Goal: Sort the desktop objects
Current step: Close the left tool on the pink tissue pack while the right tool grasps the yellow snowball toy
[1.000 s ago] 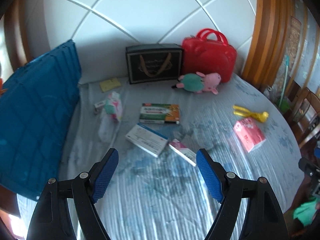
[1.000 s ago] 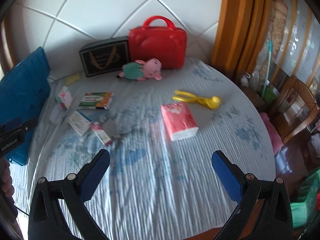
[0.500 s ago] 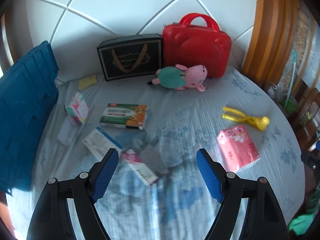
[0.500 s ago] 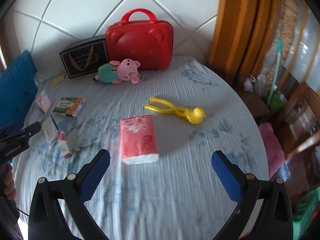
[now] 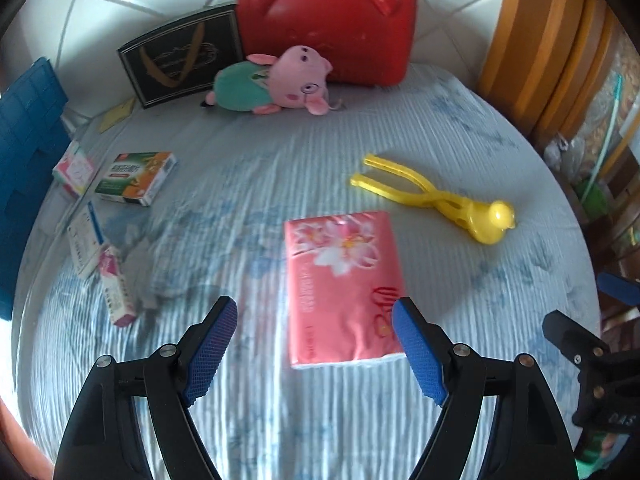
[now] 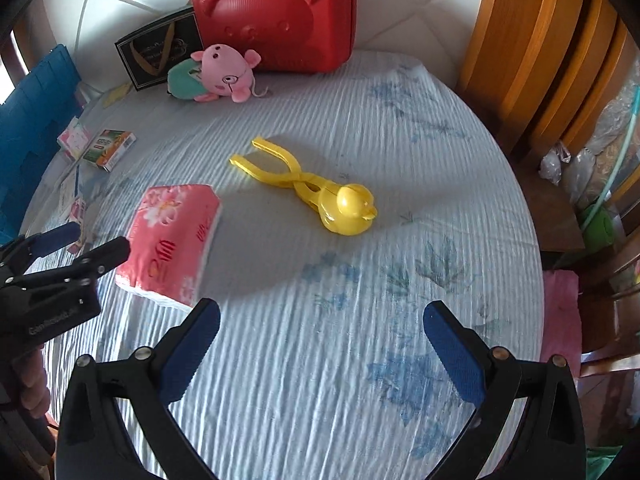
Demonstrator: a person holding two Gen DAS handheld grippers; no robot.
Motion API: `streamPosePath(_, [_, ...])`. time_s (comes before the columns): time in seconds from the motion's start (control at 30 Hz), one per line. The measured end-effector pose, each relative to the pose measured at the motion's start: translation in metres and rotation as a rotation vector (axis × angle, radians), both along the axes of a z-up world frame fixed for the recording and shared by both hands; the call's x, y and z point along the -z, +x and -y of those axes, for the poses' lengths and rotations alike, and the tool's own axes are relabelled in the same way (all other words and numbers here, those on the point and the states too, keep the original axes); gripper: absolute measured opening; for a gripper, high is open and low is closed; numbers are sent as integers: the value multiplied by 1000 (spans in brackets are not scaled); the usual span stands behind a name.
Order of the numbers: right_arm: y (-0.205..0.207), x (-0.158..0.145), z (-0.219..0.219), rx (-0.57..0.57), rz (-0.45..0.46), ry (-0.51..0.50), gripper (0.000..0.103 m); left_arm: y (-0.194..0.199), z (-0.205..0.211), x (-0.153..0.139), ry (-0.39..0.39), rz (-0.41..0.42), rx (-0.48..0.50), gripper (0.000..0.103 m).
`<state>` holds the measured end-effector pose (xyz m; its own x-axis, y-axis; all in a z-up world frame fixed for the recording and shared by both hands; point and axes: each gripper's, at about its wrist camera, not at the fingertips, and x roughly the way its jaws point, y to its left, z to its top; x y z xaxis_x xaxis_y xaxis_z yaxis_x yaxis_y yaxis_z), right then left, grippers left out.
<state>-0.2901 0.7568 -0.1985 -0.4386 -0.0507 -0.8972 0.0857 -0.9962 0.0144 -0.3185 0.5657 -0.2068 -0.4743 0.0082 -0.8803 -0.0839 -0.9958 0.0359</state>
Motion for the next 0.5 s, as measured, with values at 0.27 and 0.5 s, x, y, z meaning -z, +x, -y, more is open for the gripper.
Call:
streamPosePath(0.27, [-14,18,-16,1,29,-7,103,-24,-15,34,-17,75,-31,80])
streamPosePath(0.5, [-38,26,-18,-65,26,22,103,-34,-29,50,29,96,-35,90])
